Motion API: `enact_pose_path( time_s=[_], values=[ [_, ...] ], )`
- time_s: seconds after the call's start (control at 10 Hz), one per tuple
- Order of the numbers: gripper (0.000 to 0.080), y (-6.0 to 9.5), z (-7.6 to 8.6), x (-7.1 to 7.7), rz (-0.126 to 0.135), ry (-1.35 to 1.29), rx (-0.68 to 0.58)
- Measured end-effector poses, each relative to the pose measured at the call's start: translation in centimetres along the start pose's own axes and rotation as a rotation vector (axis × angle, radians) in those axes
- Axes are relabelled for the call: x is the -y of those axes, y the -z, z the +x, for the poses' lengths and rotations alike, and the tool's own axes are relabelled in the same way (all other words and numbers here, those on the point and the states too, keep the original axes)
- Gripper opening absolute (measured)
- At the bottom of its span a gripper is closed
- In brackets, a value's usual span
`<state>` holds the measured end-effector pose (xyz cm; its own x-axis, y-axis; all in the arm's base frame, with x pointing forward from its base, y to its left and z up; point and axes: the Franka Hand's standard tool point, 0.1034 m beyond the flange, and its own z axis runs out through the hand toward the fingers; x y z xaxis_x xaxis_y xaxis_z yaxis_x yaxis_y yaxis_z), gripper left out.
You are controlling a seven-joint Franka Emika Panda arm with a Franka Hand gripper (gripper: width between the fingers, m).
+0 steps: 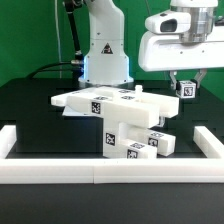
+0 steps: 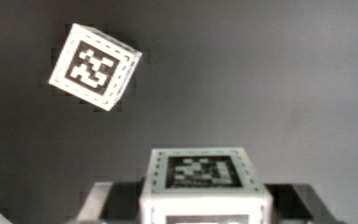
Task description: Assemble chair
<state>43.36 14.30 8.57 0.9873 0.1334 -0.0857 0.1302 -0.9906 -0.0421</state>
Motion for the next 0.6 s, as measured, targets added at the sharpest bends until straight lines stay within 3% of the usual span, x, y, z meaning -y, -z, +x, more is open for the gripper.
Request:
enact_pose_path(
  time_s=[0.1,0.3,0.6],
  values=[
    [0.0288,0.1,0.0,-0.3,0.003,0.030,0.000],
    [0.0288,1.6,0.9,-3.8,0.017,0.126,-0.025],
    [0.0288,4.4,3.2,-7.0,0.018,0.206,-0.014]
  ],
)
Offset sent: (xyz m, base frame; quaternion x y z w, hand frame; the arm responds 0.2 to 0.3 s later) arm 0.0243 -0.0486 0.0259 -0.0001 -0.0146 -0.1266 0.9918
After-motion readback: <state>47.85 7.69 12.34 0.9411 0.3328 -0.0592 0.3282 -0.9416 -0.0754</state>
